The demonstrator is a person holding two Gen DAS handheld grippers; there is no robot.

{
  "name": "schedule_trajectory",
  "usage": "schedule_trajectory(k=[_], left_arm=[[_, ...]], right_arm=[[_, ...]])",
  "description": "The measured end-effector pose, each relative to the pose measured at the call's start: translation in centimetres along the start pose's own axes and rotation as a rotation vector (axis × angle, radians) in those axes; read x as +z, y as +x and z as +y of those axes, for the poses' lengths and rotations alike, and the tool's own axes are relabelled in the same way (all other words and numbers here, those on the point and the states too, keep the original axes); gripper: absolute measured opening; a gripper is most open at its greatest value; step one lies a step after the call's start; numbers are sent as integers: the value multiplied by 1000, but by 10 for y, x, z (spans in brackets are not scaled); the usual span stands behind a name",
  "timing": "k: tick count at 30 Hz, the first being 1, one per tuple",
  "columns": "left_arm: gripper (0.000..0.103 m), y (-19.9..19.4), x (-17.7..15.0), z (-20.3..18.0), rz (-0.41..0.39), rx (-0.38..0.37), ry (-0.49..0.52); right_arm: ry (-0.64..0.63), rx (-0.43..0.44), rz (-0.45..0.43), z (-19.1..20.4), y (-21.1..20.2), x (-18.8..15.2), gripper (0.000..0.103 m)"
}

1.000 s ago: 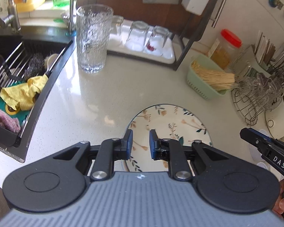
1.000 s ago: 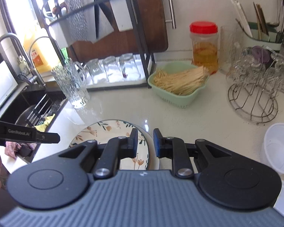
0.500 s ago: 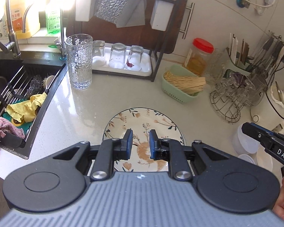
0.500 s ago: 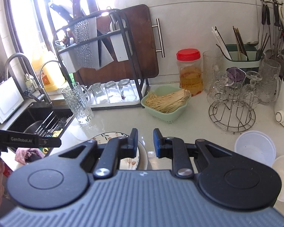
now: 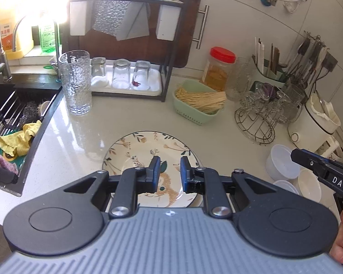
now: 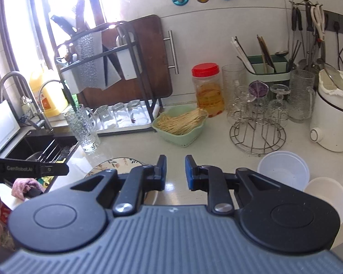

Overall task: Organize plates and bowls
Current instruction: 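Move the right tool away from the plates toward the white plastic bowls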

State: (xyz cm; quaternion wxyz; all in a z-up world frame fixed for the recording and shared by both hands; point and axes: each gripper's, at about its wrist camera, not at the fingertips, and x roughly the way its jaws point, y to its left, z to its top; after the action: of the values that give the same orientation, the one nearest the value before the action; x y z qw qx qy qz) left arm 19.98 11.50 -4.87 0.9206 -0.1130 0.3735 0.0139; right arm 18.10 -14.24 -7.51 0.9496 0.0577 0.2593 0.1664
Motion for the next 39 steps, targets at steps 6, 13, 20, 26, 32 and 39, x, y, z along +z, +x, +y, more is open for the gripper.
schedule_trajectory(k=[6, 13, 20, 26, 32, 39], left_arm=[[20, 20, -5, -18, -3, -46, 19], [20, 46, -14, -50, 24, -125, 23], [21, 70, -10, -95, 42, -197, 95], [33, 101, -20, -124, 114, -242, 149], [45, 125, -32, -144, 169, -304, 195], [47, 149, -34, -158, 216, -342, 236]], right_arm=[[-27, -24, -5, -13, -1, -6, 22], [-20, -86, -2, -37, -7, -17, 22], [17, -157, -14, -63, -8, -26, 22], [62, -239, -28, -87, -9, -37, 22], [123, -304, -12, -105, -6, -54, 36], [193, -306, 18, -120, -2, -72, 49]])
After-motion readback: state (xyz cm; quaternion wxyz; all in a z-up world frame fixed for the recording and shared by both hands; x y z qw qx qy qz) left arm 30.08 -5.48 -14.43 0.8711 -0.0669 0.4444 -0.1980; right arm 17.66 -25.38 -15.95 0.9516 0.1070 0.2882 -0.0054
